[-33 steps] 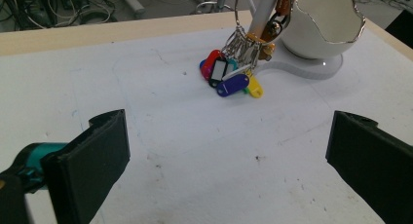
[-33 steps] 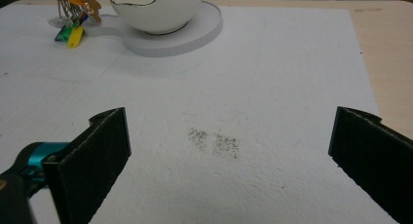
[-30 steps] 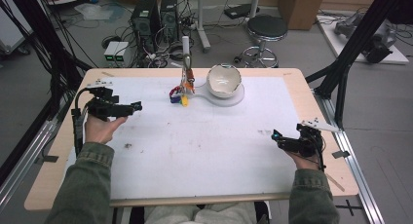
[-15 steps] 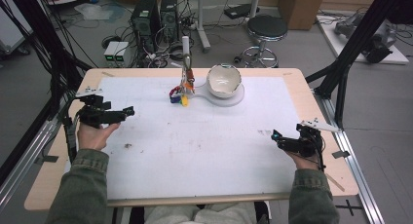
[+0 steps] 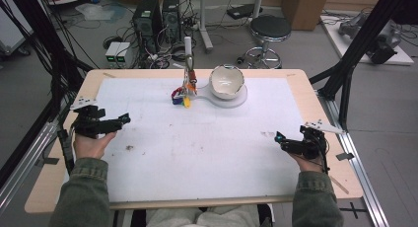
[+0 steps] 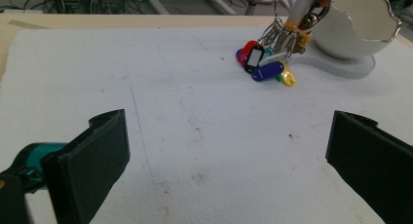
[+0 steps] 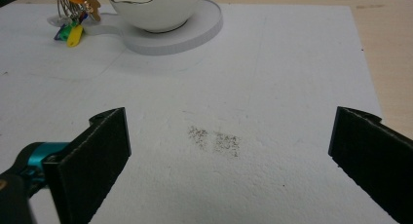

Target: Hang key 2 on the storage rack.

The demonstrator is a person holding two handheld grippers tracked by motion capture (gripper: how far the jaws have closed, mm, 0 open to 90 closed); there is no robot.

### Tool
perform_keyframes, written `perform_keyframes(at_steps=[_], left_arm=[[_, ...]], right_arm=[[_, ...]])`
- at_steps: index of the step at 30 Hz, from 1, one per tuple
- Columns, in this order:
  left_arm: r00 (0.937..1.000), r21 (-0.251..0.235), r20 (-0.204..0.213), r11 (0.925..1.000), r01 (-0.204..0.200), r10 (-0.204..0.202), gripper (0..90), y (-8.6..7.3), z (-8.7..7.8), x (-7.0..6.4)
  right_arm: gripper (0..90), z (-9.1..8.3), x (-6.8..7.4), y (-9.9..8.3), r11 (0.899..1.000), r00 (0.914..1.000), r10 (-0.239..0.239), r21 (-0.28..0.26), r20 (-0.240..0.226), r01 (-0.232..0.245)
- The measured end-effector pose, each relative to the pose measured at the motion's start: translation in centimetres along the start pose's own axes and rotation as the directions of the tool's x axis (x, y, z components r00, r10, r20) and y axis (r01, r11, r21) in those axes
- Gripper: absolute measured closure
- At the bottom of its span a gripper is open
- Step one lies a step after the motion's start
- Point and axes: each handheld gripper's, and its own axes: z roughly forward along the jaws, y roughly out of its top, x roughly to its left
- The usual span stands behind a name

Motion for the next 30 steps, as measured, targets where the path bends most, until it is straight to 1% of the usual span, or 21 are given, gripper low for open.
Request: perform_keyframes(at_steps=[4,7,9,12,13,15,17,18,20,21,23,24,25,30], left_arm=[[0.9991,-0.01,-0.042,0.9999,0.0,0.0,2.6,-0.8,-0.4,0.5],[0.9954,-0.036,-0.095,0.9992,-0.017,0.014,2.6,-1.4,-0.8,0.8],[0.9934,-0.047,-0.114,0.9988,-0.01,0.004,2.6,-1.7,-1.0,0.9],[0.9915,-0.056,-0.13,0.9984,-0.002,-0.005,2.6,-2.3,-1.3,1.1],[0.9903,-0.055,-0.139,0.9985,-0.004,-0.003,2.6,-2.5,-1.4,1.2],[0.9878,-0.054,-0.155,0.9985,0.006,-0.015,2.6,-2.9,-1.5,1.3],[0.9841,-0.035,-0.177,0.9994,0.005,-0.011,2.6,-3.3,-1.5,1.4],[0.9834,-0.027,-0.182,0.9996,0.002,-0.007,2.6,-3.4,-1.5,1.4],[0.9813,-0.047,-0.192,0.9989,0.0,-0.009,2.6,-3.7,-1.7,1.4],[0.9796,-0.053,-0.201,0.9985,-0.009,-0.002,2.6,-3.8,-1.9,1.4],[0.9748,-0.095,-0.223,0.9952,-0.025,0.003,2.6,-4.0,-2.4,1.3],[0.9743,-0.113,-0.225,0.9933,-0.024,-0.002,2.6,-4.1,-2.7,1.4],[0.9754,-0.127,-0.22,0.9917,-0.021,-0.008,2.6,-4.2,-2.9,1.6],[0.9761,-0.124,-0.214,0.9922,0.009,-0.036,2.6,-4.4,-3.1,2.2]], right_arm=[[0.6,0.0,0.0,0.0,1.0,1.0,0.004,-0.001,-0.002,-0.004],[0.6,0.0,0.0,0.0,1.0,1.0,0.004,0.0,-0.001,-0.004],[0.6,0.1,-0.1,0.0,1.0,1.0,0.006,-0.002,-0.004,-0.006],[0.6,0.1,-0.1,-0.1,1.0,0.9999,0.01,0.002,-0.009,-0.01],[0.7,0.1,-0.2,-0.1,1.0,0.9999,0.009,0.003,-0.01,-0.008],[0.6,0.1,-0.2,-0.1,1.0,0.9999,0.01,0.004,-0.011,-0.01],[0.6,0.1,-0.2,-0.1,1.0,0.9999,0.01,0.001,-0.012,-0.01],[0.6,0.1,-0.2,-0.1,1.0,0.9999,0.012,0.002,-0.011,-0.012],[0.6,0.0,-0.3,-0.1,1.0,0.9998,0.016,-0.001,-0.009,-0.016],[0.6,0.0,-0.3,-0.1,1.0,0.9998,0.019,-0.001,-0.007,-0.019],[0.6,0.0,-0.3,-0.1,1.0,0.9997,0.022,0.002,-0.004,-0.022],[0.6,0.1,-0.3,-0.1,1.0,0.9998,0.021,0.002,-0.005,-0.021],[0.6,0.1,-0.3,-0.2,1.0,0.9998,0.021,0.002,-0.004,-0.021],[0.6,0.3,-0.3,-0.1,1.0,0.9998,0.022,0.005,-0.002,-0.022]])
